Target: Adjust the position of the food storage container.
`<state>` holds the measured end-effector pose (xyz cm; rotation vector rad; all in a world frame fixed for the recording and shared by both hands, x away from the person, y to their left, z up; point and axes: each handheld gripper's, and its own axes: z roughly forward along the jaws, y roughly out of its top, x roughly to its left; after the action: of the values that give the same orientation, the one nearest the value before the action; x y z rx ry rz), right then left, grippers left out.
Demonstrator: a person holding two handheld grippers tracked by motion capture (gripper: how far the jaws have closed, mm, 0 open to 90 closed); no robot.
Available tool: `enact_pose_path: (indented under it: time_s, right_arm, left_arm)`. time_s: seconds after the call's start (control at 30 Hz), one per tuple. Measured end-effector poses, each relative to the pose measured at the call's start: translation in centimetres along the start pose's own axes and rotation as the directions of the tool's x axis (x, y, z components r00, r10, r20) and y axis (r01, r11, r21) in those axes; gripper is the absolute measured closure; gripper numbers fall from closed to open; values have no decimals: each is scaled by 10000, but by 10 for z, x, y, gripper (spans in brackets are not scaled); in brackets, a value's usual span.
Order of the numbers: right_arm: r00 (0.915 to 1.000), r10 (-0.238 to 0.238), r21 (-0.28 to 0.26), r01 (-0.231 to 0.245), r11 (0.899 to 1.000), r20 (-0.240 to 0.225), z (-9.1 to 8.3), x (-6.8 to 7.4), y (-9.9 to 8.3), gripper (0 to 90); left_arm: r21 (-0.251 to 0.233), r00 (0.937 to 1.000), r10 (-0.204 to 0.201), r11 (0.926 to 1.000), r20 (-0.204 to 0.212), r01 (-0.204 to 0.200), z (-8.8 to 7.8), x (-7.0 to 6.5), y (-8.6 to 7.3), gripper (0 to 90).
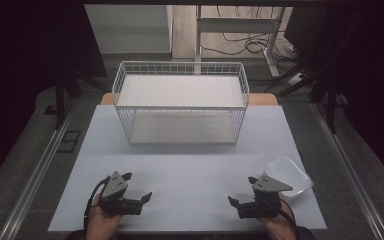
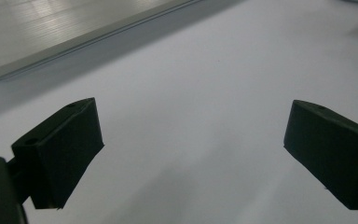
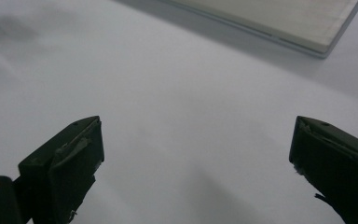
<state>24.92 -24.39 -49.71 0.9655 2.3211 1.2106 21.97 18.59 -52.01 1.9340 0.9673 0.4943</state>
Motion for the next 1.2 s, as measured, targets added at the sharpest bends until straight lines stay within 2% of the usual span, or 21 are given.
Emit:
enact_pose_path:
  time_s: [0.03,0.07,0.1,0.13,0.2,0.47,0.6,0.67,0.7,0.73,0.77,0.8,0.83,0.87,0.9,0.93,1.03,1.1,1.13,1.17,1.2]
  right_arm:
    - [10000,1,29,-1,10000,29,1,1,0,26]
    - [10000,17,86,-17,10000,37,1,1,-1,23]
    - [10000,17,86,-17,10000,37,1,1,-1,23]
    - [10000,45,151,-45,9999,48,2,1,-1,15]
    - [9999,142,191,-143,9997,47,2,1,-2,8]
    - [9996,190,245,-185,9995,-192,4,1,-1,0]
    - [10000,-30,497,29,9988,33,3,1,0,34]
    - [9997,113,595,-125,9981,212,-1,-5,2,118]
    - [9997,113,595,-125,9981,212,-1,-5,2,118]
    - [9991,266,515,-283,9983,343,-5,-10,4,193]
    - [9991,266,515,-283,9983,343,-5,-10,4,193]
    - [9981,393,411,-413,9983,480,-12,-16,7,279]
    - [9981,393,411,-413,9983,480,-12,-16,7,279]
    - [9967,503,274,-522,9983,644,-19,-23,9,355]
    - [9967,503,274,-522,9983,644,-19,-23,9,355]
    - [9950,614,331,-641,9974,785,-24,-32,11,455]
    - [9917,677,441,-729,9964,1092,-30,-47,11,593]
    - [9905,761,409,-812,9959,1149,-31,-52,11,628]
    - [9867,871,372,-930,9950,1375,-35,-62,11,716]
    - [9867,871,372,-930,9950,1375,-35,-62,11,716]
    - [9855,890,306,-943,9951,1443,-37,-67,11,760]
  left_arm:
    - [0,10000,0,10000,0,0,0,0,0,39]
    - [-16,9997,226,9997,-94,-226,1,-3,1,37]
    - [-16,9997,226,9997,-94,-226,1,-3,1,36]
    - [-5,9984,500,9987,-262,-501,1,-6,2,35]
    - [33,9976,609,9981,-340,-608,1,-7,2,33]
    - [81,9984,479,9988,-294,-477,-1,-4,1,33]
    - [22,9985,434,9991,-333,-433,-1,-4,1,33]
    - [5,9987,379,9993,-326,-379,-1,-4,1,34]
    - [15,9988,352,9994,-345,-352,-1,-3,1,34]
    - [20,9989,319,9995,-340,-319,-1,-2,1,35]
    - [20,9989,319,9995,-340,-319,-1,-2,1,35]
    - [-60,9990,259,9996,-353,-262,-2,-1,1,36]
    - [-60,9990,259,9996,-353,-262,-2,-1,1,37]
    - [-109,9993,182,9998,-340,-186,-3,0,1,38]
    - [-109,9993,182,9998,-340,-186,-3,0,1,38]
    - [-132,9993,131,9998,-364,-136,-4,1,1,38]
    - [-170,9994,57,9998,-341,-63,-4,2,1,43]
    - [-202,9994,-18,9998,-337,11,-5,3,0,44]
    - [-233,9994,-64,9997,-345,56,-5,4,0,45]
    - [-233,9994,-64,9997,-345,56,-5,4,0,45]
    - [-238,9993,-109,9997,-360,101,-6,5,0,45]
